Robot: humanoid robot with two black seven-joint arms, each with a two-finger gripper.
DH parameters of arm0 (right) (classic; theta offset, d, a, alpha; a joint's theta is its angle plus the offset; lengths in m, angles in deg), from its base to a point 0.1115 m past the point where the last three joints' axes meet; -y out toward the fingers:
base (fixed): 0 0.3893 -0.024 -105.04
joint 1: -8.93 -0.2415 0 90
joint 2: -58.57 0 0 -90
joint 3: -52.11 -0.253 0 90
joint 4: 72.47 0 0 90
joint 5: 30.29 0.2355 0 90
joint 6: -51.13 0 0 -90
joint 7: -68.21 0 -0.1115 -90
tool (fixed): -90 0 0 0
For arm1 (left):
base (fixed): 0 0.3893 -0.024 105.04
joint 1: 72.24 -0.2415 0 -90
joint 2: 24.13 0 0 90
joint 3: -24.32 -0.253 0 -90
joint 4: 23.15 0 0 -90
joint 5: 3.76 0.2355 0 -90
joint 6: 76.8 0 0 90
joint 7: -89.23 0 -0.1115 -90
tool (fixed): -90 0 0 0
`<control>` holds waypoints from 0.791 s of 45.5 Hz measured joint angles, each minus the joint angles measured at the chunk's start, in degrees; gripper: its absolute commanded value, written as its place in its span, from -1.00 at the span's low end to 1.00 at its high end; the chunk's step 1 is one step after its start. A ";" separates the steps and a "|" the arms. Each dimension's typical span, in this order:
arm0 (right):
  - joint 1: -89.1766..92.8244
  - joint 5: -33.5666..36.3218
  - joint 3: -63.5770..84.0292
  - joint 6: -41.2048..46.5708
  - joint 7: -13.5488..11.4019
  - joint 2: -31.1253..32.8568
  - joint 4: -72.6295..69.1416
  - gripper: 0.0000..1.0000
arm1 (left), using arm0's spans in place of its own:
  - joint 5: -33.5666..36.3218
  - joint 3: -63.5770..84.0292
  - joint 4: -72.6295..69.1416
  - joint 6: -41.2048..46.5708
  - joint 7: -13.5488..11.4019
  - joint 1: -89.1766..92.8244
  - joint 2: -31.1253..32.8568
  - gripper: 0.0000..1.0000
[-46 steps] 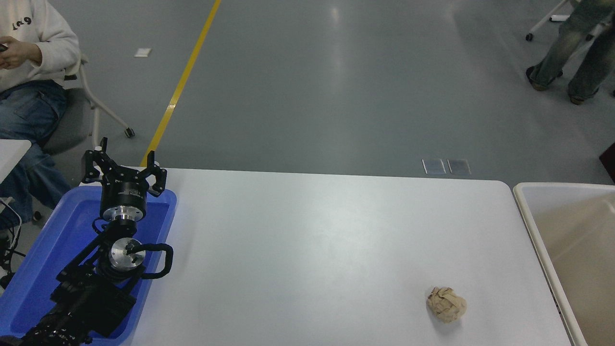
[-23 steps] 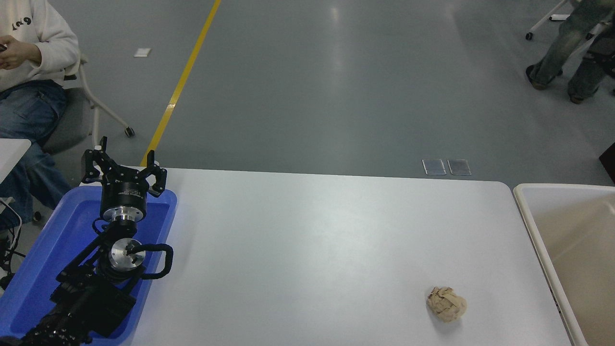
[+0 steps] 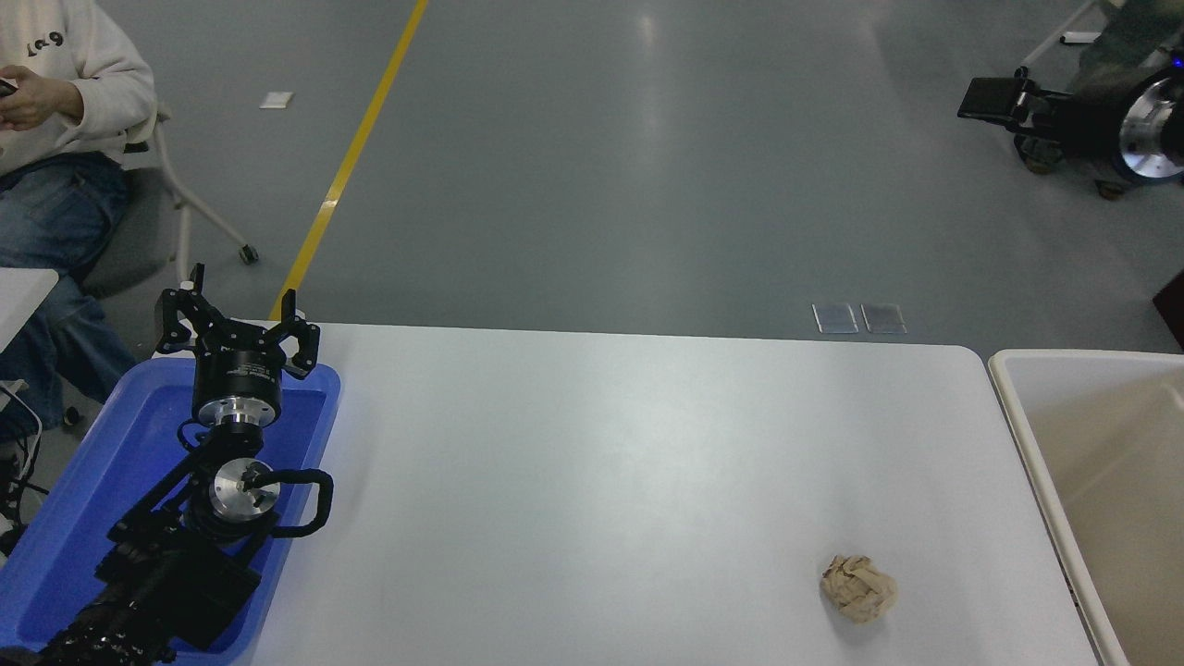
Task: Pick up foil plate and place in dustbin
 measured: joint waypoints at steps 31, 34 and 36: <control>-8.95 0.22 2.77 18.13 1.07 -8.25 -18.09 1.00 | -0.05 0.00 0.00 0.00 0.01 0.00 -0.01 0.98; -9.74 0.64 2.77 20.92 1.28 -8.41 -18.65 1.00 | -0.05 0.00 0.00 0.00 0.01 0.00 0.00 0.98; -10.10 1.01 2.83 22.26 1.36 -8.49 -18.88 1.00 | -0.05 0.00 -0.01 0.00 0.01 0.00 0.00 0.98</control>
